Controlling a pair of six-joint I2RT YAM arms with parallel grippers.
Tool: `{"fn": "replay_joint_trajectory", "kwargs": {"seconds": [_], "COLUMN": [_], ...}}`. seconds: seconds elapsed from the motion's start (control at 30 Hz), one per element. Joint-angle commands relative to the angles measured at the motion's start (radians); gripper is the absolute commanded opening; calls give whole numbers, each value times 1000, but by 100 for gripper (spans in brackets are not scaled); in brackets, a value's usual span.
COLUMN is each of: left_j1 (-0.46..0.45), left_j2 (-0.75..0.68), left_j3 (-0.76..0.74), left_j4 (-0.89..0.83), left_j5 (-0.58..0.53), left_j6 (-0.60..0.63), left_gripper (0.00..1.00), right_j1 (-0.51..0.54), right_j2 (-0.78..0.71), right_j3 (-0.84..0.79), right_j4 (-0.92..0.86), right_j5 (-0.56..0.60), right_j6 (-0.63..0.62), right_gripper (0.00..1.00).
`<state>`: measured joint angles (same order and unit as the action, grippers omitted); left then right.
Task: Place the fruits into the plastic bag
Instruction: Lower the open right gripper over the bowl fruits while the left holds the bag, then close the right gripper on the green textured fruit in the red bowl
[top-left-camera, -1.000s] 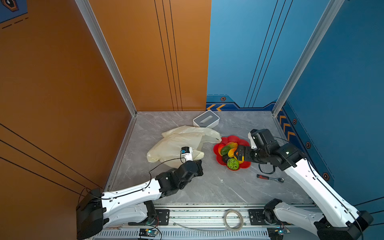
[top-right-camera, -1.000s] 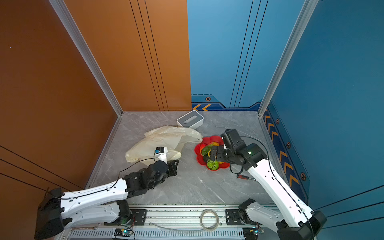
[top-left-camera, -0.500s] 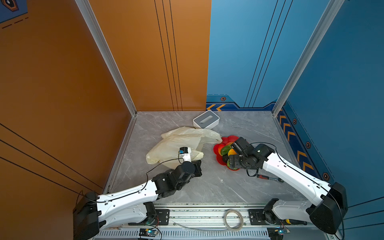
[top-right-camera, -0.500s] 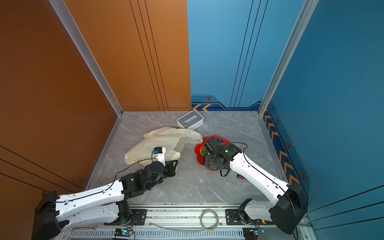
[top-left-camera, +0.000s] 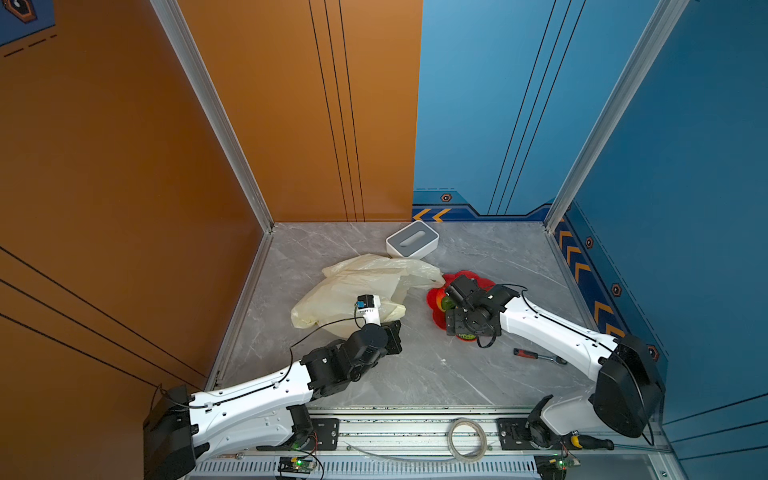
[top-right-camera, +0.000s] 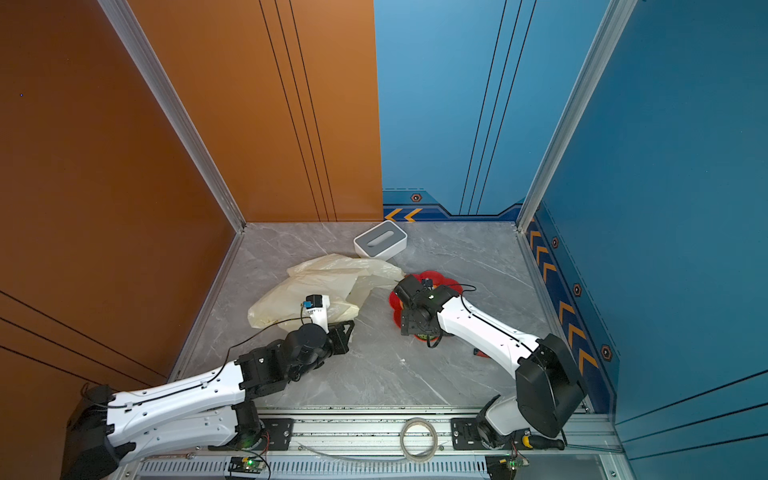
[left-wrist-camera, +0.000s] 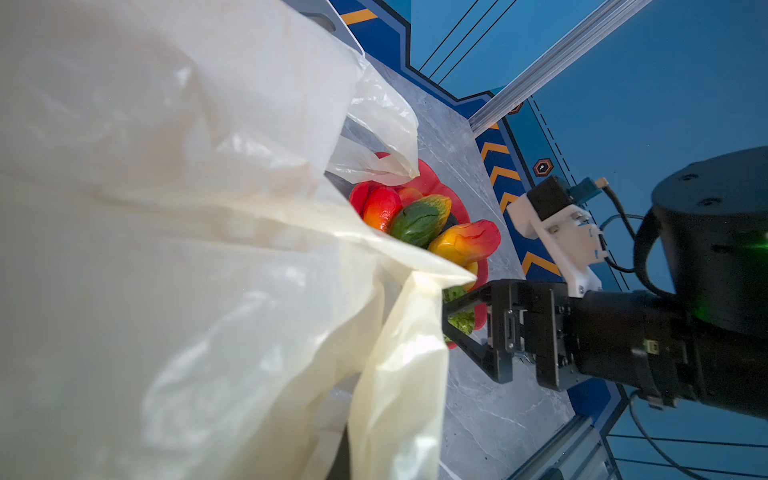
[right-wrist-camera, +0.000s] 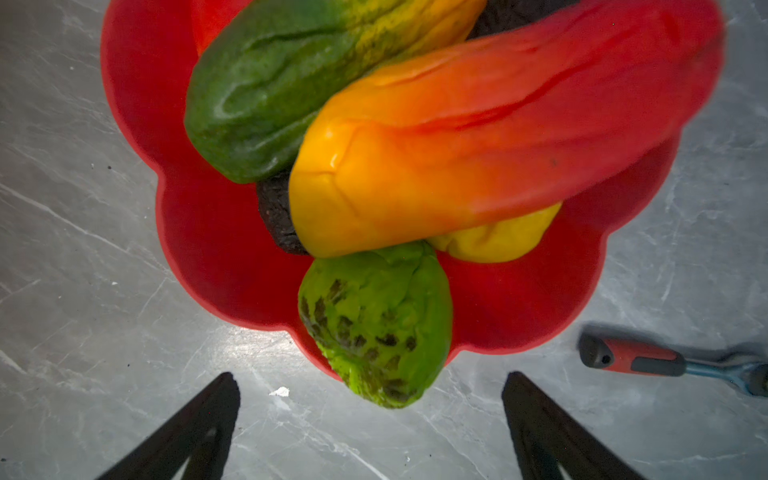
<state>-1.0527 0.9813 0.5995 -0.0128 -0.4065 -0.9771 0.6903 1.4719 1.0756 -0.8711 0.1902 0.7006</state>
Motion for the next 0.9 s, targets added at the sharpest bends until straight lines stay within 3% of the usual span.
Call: {"fn": "replay_joint_trajectory", "kwargs": {"seconds": [0.0,0.4,0.87], "left_j1": [6,0,0], "left_j2": [-15,-5,-8], "left_j3": [-21,-26,-26], "left_j4": [-20,-17,-22], "left_j5": [-1,-1,-5], "left_j6": [2,-5,-3], "left_gripper": [0,0,0], "right_j1": [5,-1,-34], "right_j2": [38,154,169], "right_j3": [-8,9,-7], "right_j4": [33,79,115], "right_j5": [44,104,107], "right_j6": [8,-1,-5], "right_gripper": [97,92,82]}}
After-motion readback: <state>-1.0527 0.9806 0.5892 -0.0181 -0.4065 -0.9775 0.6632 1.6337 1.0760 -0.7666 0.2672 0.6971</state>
